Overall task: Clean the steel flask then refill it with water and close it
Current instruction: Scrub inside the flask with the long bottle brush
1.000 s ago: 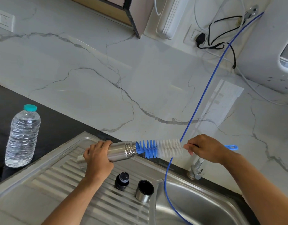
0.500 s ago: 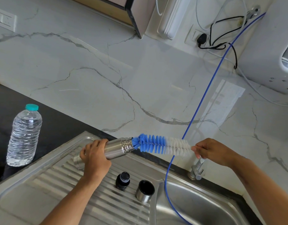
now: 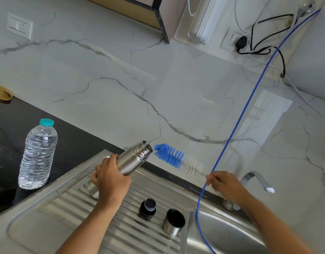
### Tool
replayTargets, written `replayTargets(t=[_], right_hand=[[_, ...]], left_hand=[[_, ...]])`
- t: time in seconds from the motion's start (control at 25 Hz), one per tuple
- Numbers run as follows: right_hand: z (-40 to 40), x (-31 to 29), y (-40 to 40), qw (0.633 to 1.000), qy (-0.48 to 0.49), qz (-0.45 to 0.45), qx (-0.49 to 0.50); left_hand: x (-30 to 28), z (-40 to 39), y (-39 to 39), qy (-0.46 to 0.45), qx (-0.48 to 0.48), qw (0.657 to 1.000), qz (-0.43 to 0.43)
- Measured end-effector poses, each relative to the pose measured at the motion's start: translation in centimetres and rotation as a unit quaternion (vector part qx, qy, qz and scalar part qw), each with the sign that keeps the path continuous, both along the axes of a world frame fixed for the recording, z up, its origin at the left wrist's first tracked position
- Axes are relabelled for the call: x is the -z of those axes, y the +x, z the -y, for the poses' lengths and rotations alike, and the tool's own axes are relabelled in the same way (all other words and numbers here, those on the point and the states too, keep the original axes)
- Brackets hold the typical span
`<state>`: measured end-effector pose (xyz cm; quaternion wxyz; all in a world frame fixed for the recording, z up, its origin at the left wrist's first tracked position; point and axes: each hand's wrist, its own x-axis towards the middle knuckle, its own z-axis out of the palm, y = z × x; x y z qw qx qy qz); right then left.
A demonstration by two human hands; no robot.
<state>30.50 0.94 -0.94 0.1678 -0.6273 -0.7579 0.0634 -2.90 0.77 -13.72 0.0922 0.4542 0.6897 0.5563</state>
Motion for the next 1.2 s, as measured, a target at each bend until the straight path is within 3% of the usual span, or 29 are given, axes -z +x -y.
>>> replayTargets(t=[0.4,0.72,1.0,1.2], right_hand=[[-12.9,7.8,-10.5,0.996,-0.037,0.053,-0.059],[-19.6,11.6,-11.8,0.975,0.002,0.206,0.085],[-20.2,12.5,-12.0,0.972,-0.009,0.208,0.111],[-18.1,9.2,-12.6,0.987,0.023,0.151,0.054]], left_hand=[[-0.3,-0.7,-1.0,0.040,0.029,0.995,0.086],[-0.1,-1.2,-1.4,0.065,0.030,0.993,0.097],[0.2,-1.2,-0.7,0.066,0.036,0.994,0.082],[-0.1,-1.2,-0.8,0.077,0.037,0.994,0.075]])
